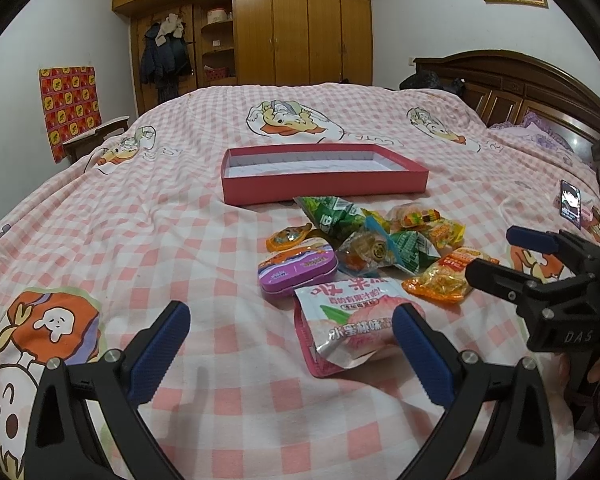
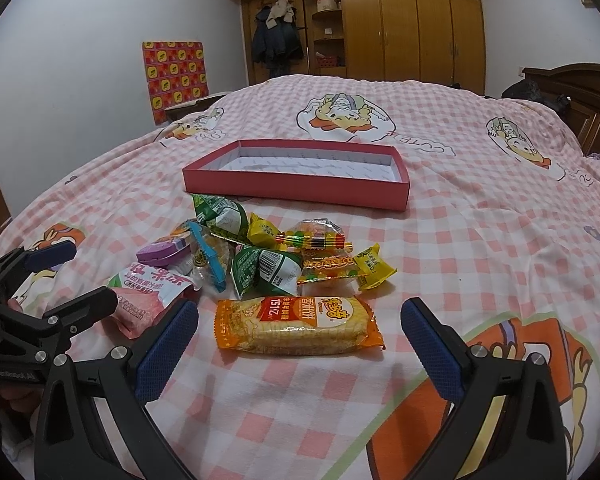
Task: Organize snacks
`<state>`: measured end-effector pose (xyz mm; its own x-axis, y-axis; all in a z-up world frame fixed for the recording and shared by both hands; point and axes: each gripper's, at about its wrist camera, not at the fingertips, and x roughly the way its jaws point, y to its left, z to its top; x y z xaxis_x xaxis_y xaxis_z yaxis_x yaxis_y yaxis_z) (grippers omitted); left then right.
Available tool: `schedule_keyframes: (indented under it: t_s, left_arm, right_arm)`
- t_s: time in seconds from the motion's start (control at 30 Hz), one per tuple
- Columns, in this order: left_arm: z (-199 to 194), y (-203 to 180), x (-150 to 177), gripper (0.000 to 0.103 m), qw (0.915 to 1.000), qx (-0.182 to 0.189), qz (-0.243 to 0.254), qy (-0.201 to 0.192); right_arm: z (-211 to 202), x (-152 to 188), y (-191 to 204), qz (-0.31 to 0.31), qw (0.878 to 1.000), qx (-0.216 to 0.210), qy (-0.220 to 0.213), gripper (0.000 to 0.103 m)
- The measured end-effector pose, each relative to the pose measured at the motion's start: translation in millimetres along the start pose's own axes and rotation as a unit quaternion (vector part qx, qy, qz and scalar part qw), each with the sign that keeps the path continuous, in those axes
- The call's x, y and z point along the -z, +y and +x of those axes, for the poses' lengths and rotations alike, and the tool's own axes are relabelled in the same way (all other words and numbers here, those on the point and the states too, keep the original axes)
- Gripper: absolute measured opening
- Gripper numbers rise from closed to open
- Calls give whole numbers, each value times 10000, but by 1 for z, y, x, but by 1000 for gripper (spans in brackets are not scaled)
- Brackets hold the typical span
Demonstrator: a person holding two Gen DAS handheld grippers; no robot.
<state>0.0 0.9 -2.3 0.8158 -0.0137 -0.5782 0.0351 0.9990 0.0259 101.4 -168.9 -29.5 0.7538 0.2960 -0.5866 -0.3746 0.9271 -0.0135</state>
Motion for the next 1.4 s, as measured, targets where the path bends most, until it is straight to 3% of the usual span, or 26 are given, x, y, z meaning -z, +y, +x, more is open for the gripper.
schedule_keyframes:
  t_s: [1.4]
  left_arm:
    - [3,1,0,103,9999,46,-38,95]
  right_arm:
    - [1,0,0,4,10000,2,10,103]
